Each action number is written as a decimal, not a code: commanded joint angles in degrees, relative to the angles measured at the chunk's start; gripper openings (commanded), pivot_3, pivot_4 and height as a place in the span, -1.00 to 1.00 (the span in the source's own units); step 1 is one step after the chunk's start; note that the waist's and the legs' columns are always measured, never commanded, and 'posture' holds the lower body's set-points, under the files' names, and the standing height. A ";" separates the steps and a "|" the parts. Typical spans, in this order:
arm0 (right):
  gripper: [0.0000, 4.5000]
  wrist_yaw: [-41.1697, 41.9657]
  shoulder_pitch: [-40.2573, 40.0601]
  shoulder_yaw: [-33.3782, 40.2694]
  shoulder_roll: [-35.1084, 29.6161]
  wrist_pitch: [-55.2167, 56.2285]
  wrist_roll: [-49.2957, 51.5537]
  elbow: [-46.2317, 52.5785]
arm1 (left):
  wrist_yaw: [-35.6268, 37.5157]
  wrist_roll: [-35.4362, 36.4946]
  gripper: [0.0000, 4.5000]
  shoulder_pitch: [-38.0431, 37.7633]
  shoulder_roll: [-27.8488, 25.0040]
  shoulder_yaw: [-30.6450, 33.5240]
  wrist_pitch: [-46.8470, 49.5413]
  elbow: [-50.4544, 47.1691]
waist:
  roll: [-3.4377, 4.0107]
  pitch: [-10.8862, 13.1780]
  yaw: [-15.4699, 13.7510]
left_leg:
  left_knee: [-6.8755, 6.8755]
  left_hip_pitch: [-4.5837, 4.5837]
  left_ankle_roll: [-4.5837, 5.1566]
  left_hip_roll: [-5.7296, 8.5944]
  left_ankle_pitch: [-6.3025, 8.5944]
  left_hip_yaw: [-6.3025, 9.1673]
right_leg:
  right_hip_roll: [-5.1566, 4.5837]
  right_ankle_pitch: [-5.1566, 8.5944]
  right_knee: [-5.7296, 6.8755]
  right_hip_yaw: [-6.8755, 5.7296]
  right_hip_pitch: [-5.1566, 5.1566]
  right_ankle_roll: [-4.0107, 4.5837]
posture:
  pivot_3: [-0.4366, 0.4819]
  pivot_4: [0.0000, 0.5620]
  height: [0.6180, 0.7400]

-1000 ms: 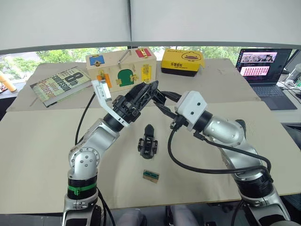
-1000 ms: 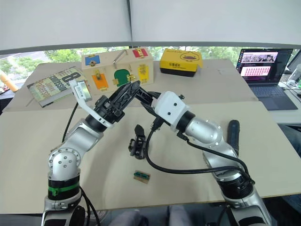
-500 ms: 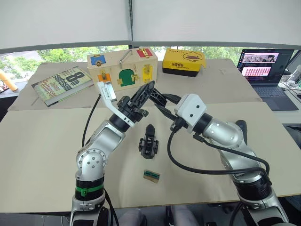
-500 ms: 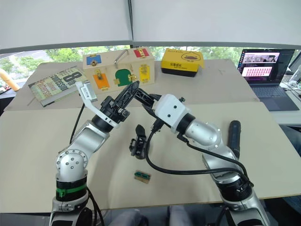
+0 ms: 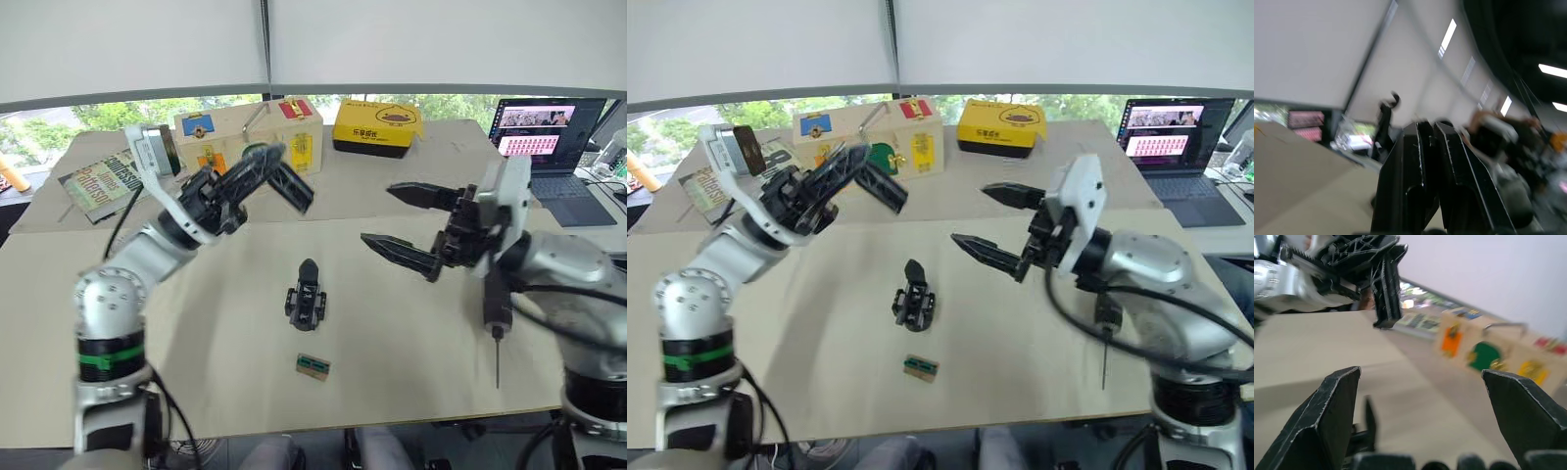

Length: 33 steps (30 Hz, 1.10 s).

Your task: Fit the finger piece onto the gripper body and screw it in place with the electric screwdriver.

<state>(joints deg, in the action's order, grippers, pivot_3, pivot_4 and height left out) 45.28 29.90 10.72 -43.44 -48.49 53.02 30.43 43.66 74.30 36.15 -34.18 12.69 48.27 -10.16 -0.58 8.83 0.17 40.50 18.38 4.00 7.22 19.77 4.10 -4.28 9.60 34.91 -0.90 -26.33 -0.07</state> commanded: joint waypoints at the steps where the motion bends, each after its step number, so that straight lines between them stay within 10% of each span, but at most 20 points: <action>1: 0.98 1.16 3.29 -0.77 -5.36 -13.15 13.21 -0.96 | 10.72 -1.91 -1.00 2.07 -4.73 -3.81 4.52 0.16 | 0.00 0.00 0.05 | -0.04 0.01 0.01 -0.01 0.00 0.02 | -0.04 0.00 -0.04 0.02 0.01 0.01 | -0.05 -0.47 1.00; 29: 0.98 -25.11 12.95 -14.08 6.94 -28.95 30.02 -5.31 | 24.58 -19.68 -1.00 4.64 -1.40 -17.66 5.75 -0.19 | -0.03 0.03 -0.65 | -0.10 0.17 0.07 -0.01 -0.01 0.08 | -0.12 0.00 -0.12 0.00 -0.10 0.04 | -0.05 -0.47 1.00; 33: 0.46 -26.73 13.31 -14.07 7.37 -28.76 30.96 -5.88 | 24.72 -20.53 -1.00 4.23 -1.37 -17.73 5.80 -0.50 | -0.03 0.03 -0.65 | -0.10 0.17 0.08 -0.01 -0.02 0.08 | -0.12 0.00 -0.11 0.00 -0.10 0.04 | -0.05 -0.47 1.00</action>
<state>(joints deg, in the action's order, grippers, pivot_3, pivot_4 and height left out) 18.96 42.04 -3.88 -36.39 -77.71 82.32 24.10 67.88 53.81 40.16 -35.11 -5.72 53.99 -9.26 -0.61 8.86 -0.48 40.40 18.54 4.08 7.22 19.76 4.18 -4.40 9.60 34.80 -0.91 -26.43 -0.03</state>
